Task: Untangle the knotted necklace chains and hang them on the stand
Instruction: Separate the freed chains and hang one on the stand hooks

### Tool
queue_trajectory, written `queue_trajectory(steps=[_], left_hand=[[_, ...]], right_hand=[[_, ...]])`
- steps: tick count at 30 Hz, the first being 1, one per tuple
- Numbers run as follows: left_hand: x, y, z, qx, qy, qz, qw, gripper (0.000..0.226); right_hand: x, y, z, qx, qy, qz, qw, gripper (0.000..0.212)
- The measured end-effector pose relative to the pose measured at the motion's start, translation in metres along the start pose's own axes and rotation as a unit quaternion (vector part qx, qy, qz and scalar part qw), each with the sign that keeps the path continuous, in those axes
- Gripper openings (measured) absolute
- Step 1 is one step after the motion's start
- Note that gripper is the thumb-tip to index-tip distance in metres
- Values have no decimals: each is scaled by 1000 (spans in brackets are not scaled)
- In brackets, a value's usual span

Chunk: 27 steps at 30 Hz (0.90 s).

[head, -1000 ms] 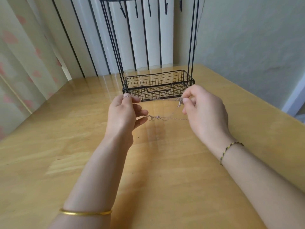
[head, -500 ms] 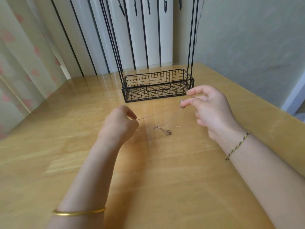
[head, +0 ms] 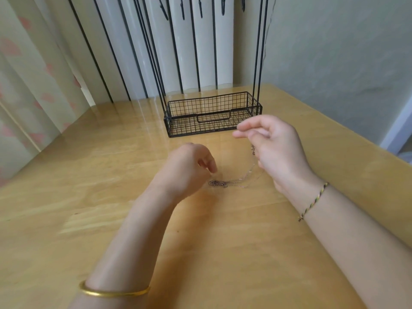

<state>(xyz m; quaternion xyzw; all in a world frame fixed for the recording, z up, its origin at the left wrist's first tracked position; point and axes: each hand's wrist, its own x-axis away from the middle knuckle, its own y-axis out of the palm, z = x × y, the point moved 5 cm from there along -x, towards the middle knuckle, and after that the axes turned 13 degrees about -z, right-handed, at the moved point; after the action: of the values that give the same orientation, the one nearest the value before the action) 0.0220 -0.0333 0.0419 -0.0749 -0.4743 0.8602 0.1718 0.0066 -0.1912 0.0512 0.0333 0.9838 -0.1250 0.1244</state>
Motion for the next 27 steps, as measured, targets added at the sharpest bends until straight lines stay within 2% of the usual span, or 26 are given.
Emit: queue_trajectory(steps=[3, 5, 10, 14, 17, 20, 22, 24, 25, 27], left_hand=[[-1, 17, 7, -1, 22, -74, 997, 17], [-3, 26, 8, -17, 28, -93, 995, 8], [-8, 30, 3, -30, 28, -64, 997, 10], [-8, 30, 5, -71, 41, -48, 995, 5], [-10, 30, 2, -99, 42, -41, 993, 9], [-10, 18, 0, -33, 45, 0, 998, 10], [-8, 8, 0, 70, 39, 25, 996, 12], [-4, 2, 1, 196, 40, 32, 979, 15], [-1, 0, 2, 240, 41, 29, 969, 16], [2, -1, 6, 281, 44, 20, 958, 16]], right_hand=[[0, -1, 0, -4, 0, 4, 1000, 24], [-1, -2, -1, -9, -2, 6, 1000, 24], [-2, -8, -3, -24, -16, 34, 999, 28], [-4, -11, 4, -59, 11, 50, 997, 31], [-5, -11, 9, -60, 30, 41, 997, 34], [-5, -5, 10, -25, 61, -9, 998, 32], [-2, 1, 7, 14, 69, -60, 996, 20], [2, 8, 2, 36, 61, -114, 991, 8], [4, 12, -1, 42, 53, -137, 988, 8], [6, 16, -5, 49, 34, -160, 985, 7]])
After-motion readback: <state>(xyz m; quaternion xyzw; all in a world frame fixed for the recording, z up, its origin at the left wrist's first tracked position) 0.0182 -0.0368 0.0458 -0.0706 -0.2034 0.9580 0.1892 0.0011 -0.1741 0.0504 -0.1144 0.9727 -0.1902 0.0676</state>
